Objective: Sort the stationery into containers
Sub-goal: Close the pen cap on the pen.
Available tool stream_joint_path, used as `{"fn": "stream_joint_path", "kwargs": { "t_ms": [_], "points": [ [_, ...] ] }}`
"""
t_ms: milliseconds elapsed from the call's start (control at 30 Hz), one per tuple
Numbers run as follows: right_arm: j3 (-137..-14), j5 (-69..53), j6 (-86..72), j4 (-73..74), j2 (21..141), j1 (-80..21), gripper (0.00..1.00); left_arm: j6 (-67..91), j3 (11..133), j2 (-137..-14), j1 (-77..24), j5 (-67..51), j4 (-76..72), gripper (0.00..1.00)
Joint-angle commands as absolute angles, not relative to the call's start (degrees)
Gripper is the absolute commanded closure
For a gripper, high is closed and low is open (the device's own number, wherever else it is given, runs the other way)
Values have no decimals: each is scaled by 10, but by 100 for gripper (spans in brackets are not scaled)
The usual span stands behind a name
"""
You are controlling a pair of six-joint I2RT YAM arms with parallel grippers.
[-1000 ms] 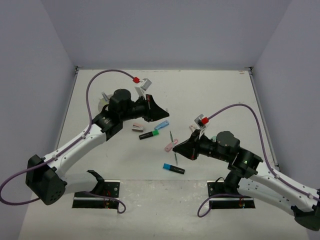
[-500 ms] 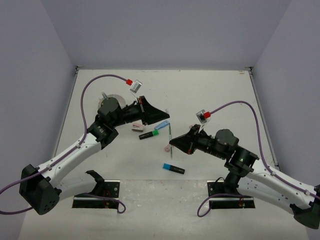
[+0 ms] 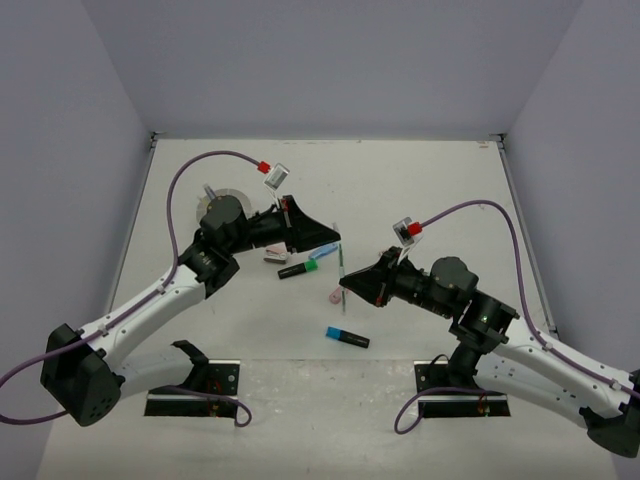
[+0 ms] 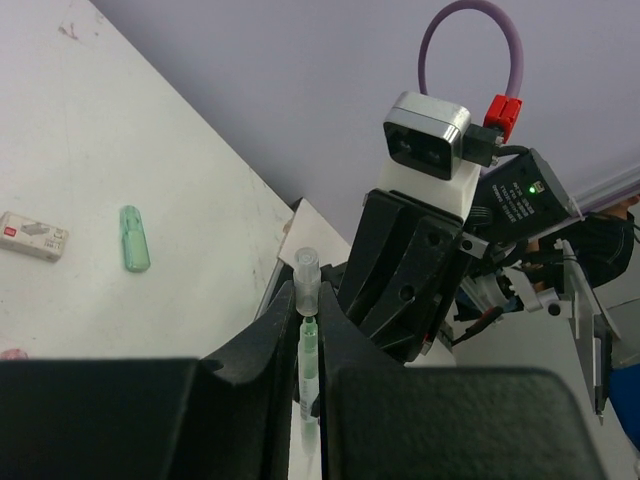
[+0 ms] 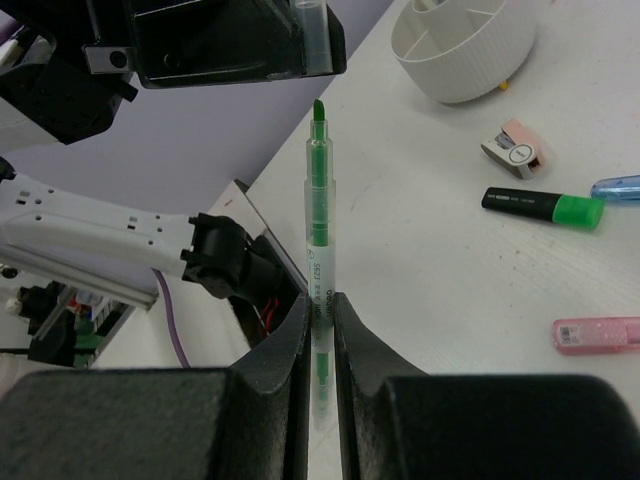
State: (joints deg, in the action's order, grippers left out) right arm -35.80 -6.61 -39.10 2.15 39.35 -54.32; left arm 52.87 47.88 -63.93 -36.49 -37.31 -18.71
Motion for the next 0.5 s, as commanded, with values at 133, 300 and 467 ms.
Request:
{"fn": "stream_joint_path", "kwargs": {
  "t_ms": [133,300,467],
  "points": [
    [-390,-55,-379,20,397,-544,100,514,477,-653,-375,-396,-214,100],
    [-394,-41,-381,30,395,-544,100,510,475,-655,-381,-398,-213,100],
    [-400,-29,-378,37,396,-543,100,510,472,-654,-389,-404,-217,100]
  ]
}}
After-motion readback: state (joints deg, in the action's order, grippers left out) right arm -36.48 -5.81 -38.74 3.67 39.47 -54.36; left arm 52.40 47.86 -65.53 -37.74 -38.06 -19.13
